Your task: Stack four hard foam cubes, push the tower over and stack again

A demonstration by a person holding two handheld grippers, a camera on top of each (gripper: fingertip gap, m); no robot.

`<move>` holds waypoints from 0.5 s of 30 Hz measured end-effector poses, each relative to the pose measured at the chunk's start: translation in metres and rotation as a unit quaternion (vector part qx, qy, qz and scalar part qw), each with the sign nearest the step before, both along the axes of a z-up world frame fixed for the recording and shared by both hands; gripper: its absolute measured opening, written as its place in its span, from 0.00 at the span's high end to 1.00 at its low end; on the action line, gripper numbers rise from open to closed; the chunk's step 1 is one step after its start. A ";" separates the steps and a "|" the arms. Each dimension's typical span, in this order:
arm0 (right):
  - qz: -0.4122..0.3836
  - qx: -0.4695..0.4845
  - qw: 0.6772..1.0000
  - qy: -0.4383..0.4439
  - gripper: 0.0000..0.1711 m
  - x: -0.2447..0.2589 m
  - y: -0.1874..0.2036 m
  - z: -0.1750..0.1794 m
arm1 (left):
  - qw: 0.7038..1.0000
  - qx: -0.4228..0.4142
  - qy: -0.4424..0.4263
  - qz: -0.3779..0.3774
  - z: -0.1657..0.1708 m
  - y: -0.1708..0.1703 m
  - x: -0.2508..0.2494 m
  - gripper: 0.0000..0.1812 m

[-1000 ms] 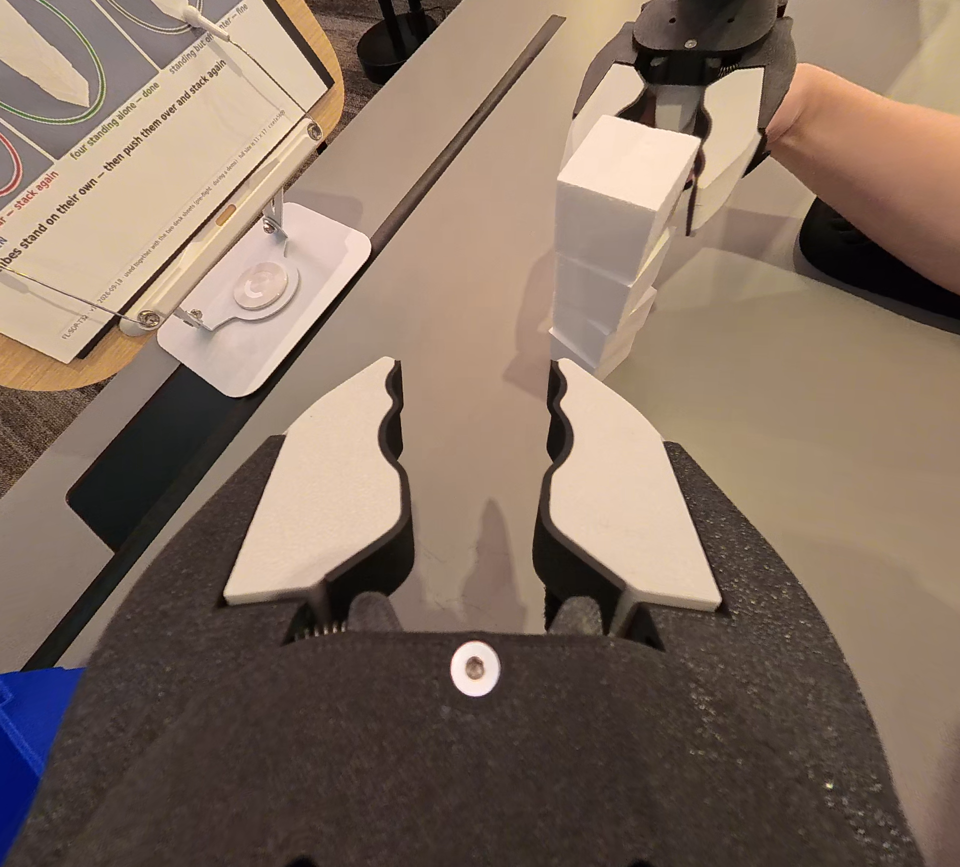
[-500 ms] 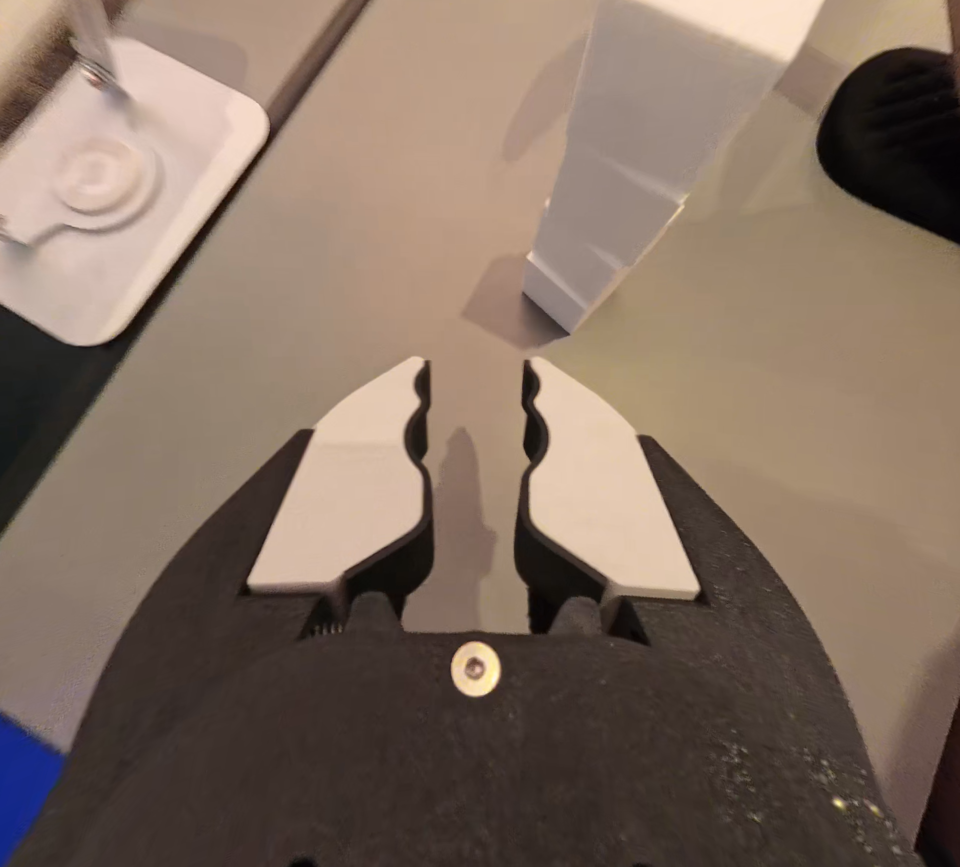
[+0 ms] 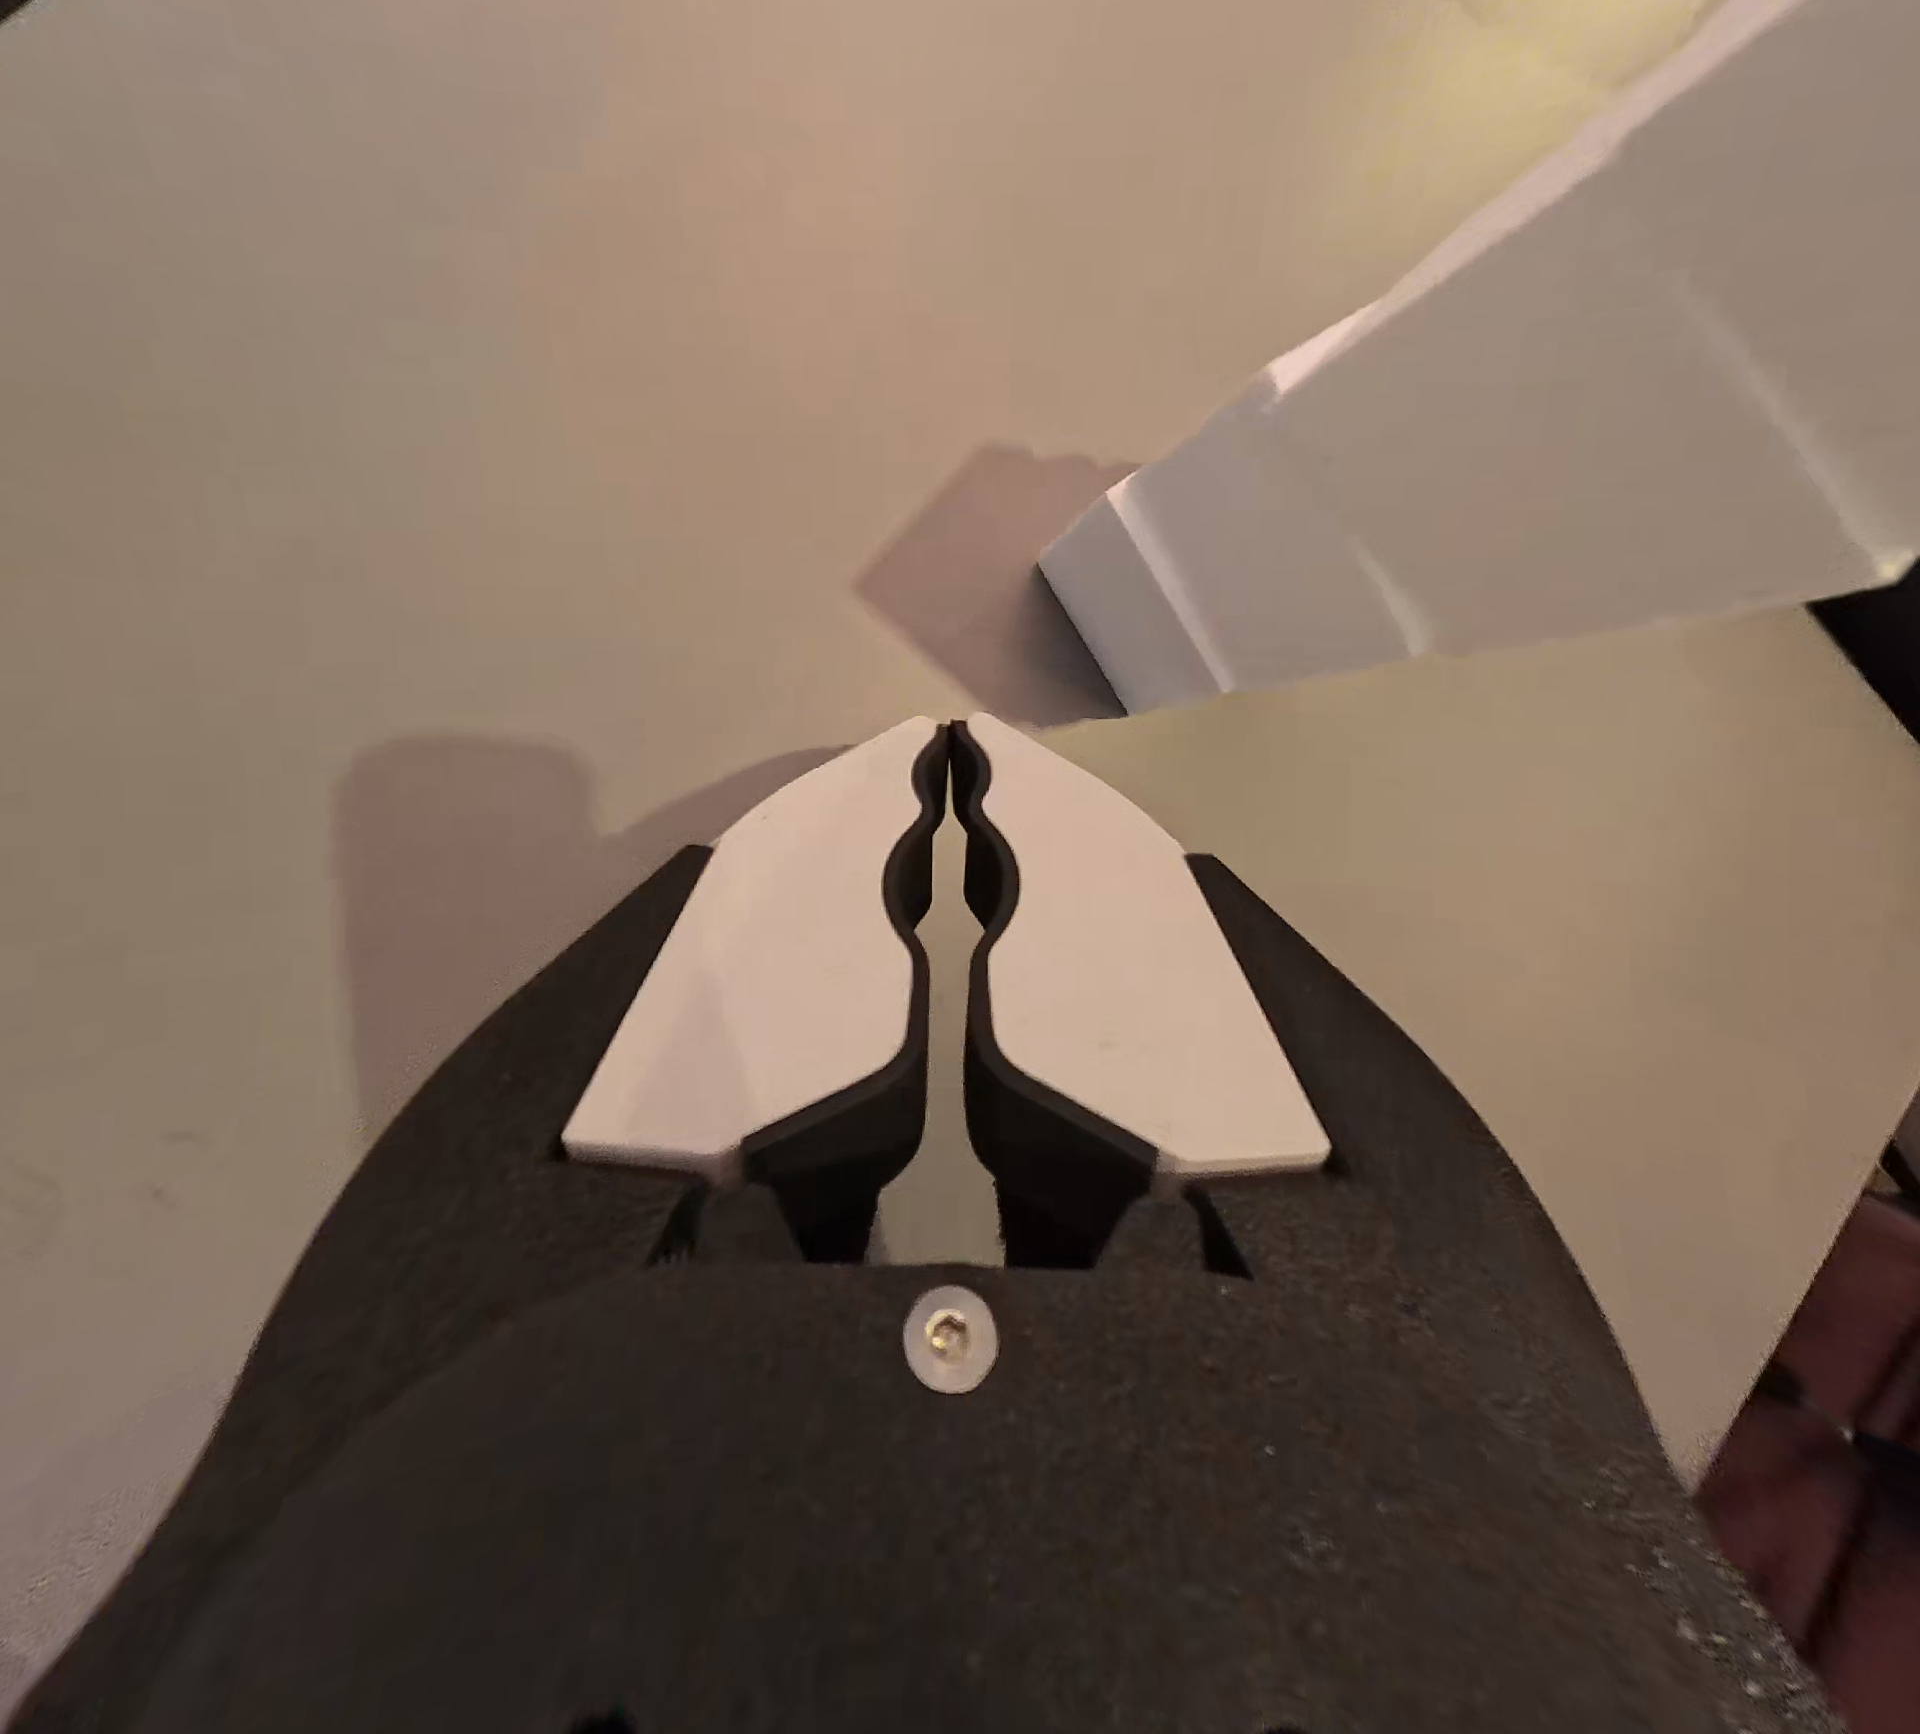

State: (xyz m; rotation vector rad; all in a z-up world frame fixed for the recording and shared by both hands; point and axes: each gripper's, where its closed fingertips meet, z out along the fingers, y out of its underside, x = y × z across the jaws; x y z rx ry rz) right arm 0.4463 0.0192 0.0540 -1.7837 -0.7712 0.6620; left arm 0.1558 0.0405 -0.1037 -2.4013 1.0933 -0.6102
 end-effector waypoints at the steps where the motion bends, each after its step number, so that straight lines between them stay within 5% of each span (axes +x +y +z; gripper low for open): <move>1: -0.024 -0.009 1.000 -0.010 1.00 0.009 0.001 -0.002 | 1.000 0.003 0.005 0.014 -0.002 0.002 -0.002 1.00; 7: -0.104 -0.054 0.992 -0.056 1.00 0.043 -0.008 -0.012 | 0.998 -0.003 0.026 0.060 -0.010 0.004 -0.005 1.00; 15: -0.085 -0.041 0.994 -0.057 1.00 0.037 -0.018 -0.002 | 0.997 0.059 0.037 0.044 0.019 -0.007 0.057 1.00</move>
